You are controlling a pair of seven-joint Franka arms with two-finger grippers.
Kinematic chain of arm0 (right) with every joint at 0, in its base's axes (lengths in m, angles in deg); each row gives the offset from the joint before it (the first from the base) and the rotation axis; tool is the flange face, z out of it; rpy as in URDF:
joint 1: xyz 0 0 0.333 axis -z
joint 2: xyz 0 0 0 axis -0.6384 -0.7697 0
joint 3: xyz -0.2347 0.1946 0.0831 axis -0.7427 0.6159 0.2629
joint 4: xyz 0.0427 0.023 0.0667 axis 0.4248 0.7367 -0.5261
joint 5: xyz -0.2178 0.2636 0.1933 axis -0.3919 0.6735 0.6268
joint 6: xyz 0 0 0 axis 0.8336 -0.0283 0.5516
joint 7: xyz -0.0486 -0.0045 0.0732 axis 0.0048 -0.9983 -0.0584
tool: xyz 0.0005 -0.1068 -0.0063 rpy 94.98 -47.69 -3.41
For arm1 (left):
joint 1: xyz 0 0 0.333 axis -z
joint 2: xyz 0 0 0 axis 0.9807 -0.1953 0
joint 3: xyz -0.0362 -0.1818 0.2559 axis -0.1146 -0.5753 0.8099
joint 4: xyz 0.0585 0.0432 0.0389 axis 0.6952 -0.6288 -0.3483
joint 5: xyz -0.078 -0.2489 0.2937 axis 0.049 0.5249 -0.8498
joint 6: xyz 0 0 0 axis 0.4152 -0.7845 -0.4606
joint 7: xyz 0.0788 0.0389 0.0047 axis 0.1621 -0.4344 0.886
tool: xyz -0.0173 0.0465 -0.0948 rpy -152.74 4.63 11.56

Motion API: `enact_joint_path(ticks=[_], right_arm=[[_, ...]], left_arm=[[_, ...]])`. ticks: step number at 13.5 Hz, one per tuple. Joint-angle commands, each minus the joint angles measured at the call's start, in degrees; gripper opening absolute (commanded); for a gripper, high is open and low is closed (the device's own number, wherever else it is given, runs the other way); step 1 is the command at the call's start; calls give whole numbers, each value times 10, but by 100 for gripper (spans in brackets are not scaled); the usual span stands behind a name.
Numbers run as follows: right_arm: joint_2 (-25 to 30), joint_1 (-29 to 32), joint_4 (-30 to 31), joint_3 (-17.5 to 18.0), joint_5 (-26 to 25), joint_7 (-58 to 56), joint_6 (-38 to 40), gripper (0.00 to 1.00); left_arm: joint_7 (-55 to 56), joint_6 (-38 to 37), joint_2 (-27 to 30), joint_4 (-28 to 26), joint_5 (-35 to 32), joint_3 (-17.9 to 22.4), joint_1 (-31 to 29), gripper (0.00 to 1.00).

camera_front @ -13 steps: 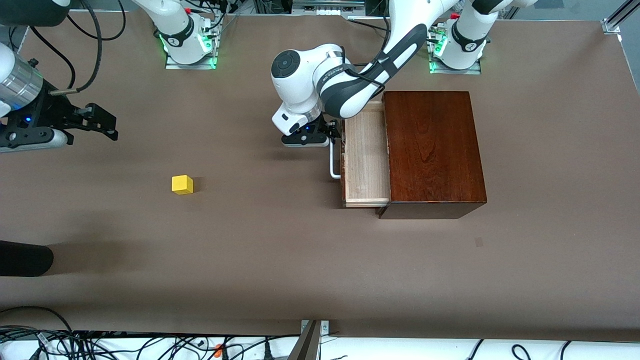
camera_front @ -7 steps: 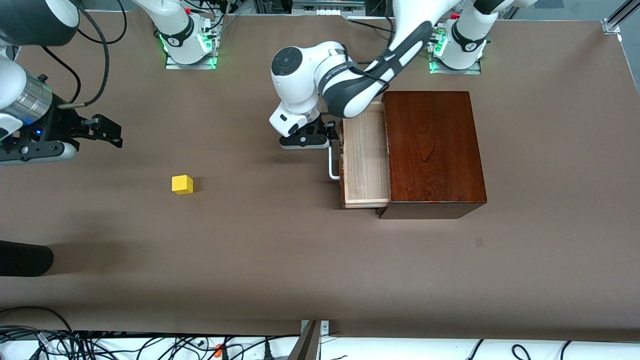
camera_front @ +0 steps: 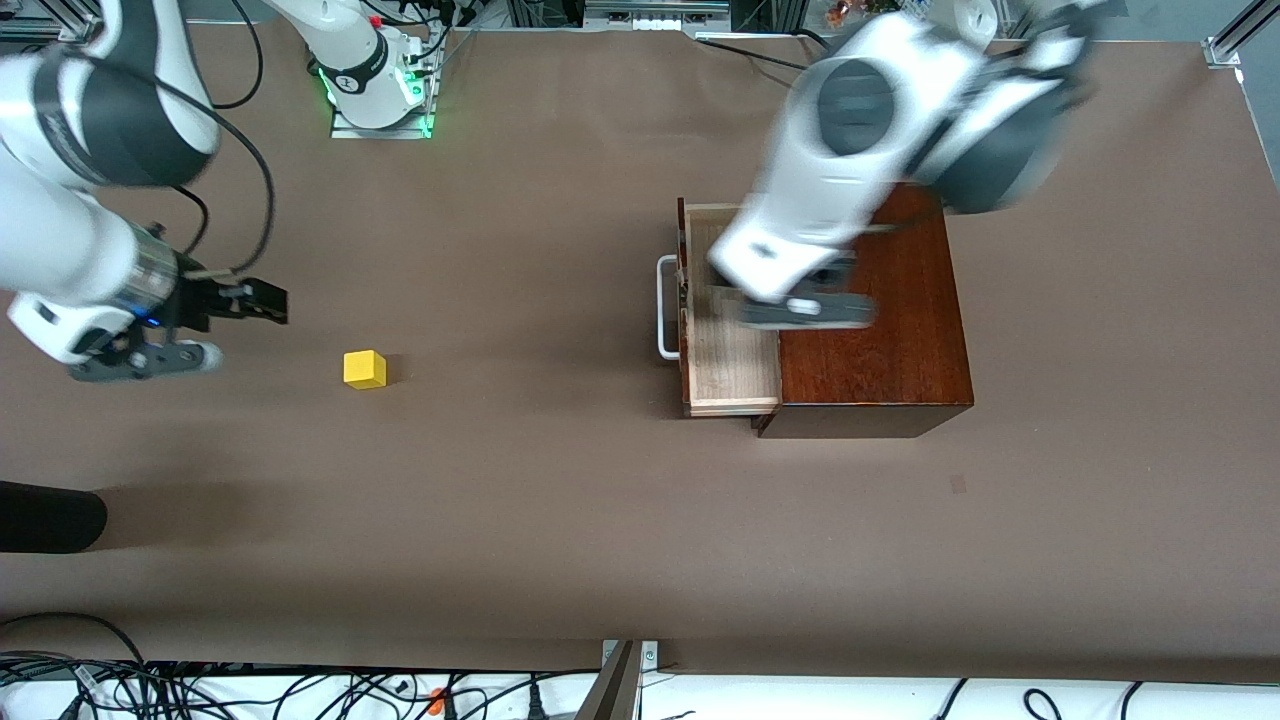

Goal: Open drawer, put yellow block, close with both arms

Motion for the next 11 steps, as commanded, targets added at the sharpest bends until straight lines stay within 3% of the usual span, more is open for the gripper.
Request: enact_joint_path(ticks=[1,5,11], right_arm=[[-18,-8,33,0,6,-4,-54,100],[-26,-9,147,1,9,-3,-211,100],[-56,-9,197,1,9,-2,-285,100]], left_arm=[[-82,-34,48,-24,21,-8,-91,100],[-146,-44,71,-24,20,-7,-174,100],[-231,-49,85,-26,22,-6,-246,100]])
